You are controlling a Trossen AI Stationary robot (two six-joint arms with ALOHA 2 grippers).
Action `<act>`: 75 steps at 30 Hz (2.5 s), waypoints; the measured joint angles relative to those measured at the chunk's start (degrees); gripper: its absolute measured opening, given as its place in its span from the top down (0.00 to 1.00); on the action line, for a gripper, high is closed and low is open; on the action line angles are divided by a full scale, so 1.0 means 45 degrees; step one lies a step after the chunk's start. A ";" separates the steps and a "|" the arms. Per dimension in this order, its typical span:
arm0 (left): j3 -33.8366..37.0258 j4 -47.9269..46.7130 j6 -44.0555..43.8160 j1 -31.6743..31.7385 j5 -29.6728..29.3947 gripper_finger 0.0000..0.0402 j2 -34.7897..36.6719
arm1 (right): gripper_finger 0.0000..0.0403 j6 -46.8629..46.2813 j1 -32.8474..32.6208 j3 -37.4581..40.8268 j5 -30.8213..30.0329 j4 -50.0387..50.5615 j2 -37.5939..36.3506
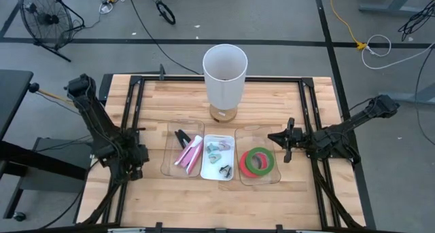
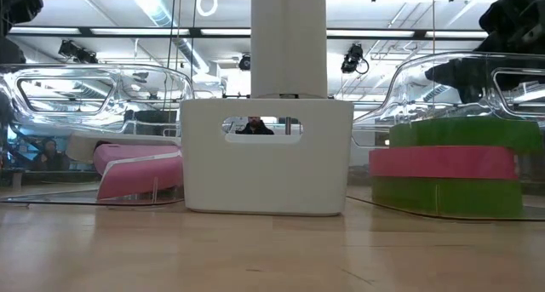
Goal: Pick and place Stapler, Stapler remover, tape
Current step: Return to Home Position
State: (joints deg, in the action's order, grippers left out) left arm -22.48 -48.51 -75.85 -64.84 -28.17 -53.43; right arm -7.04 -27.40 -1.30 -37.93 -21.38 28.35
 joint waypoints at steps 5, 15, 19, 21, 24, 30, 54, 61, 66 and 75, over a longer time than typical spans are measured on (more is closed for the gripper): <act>0.0143 0.0224 0.0009 0.0041 -0.0004 0.94 0.0883 | 0.93 0.0003 0.0000 0.0058 0.0004 0.0201 -0.1118; 0.2599 0.1957 0.0018 0.1202 0.0076 0.94 0.6304 | 0.93 0.0003 0.0528 0.0068 -0.0034 0.0985 -0.5309; 0.2628 0.1356 0.0023 0.2528 0.1884 0.94 0.8001 | 0.93 0.0013 0.1008 0.0059 -0.0106 0.0574 -0.6299; 0.2618 0.1497 0.0014 0.3369 0.2540 0.94 0.8936 | 0.93 0.0006 0.1238 0.0099 -0.0246 -0.0059 -0.6293; 0.2629 0.1490 0.0019 0.4867 0.2984 0.94 1.0375 | 0.93 0.0004 0.1687 0.0083 -0.0193 -0.0484 -0.6297; 0.2790 0.2150 0.0015 0.8044 0.3298 0.94 1.1861 | 0.93 0.0008 0.2389 0.0083 -0.0213 -0.0539 -0.6284; 0.2812 0.2447 0.0030 1.6971 0.3399 0.94 1.1861 | 0.93 0.0008 0.2404 0.0092 0.0097 0.0630 -0.6016; 0.2759 0.2350 0.2399 1.7252 0.2430 0.94 1.1861 | 0.93 0.0008 0.2404 0.0092 0.0097 0.0627 -0.6012; 0.2759 0.2347 0.2344 1.7040 0.2456 0.94 1.1861 | 0.93 0.0008 0.2404 0.0092 0.0097 0.0625 -0.6011; 0.2759 0.3310 -0.1595 1.7019 0.4206 0.94 1.1863 | 0.93 0.0008 0.2404 0.0092 0.0097 0.0625 -0.6011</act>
State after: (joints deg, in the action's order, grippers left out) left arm -10.07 -33.61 -83.03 11.75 -9.24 -0.05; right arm -7.01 -16.58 -0.89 -37.50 -18.57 1.30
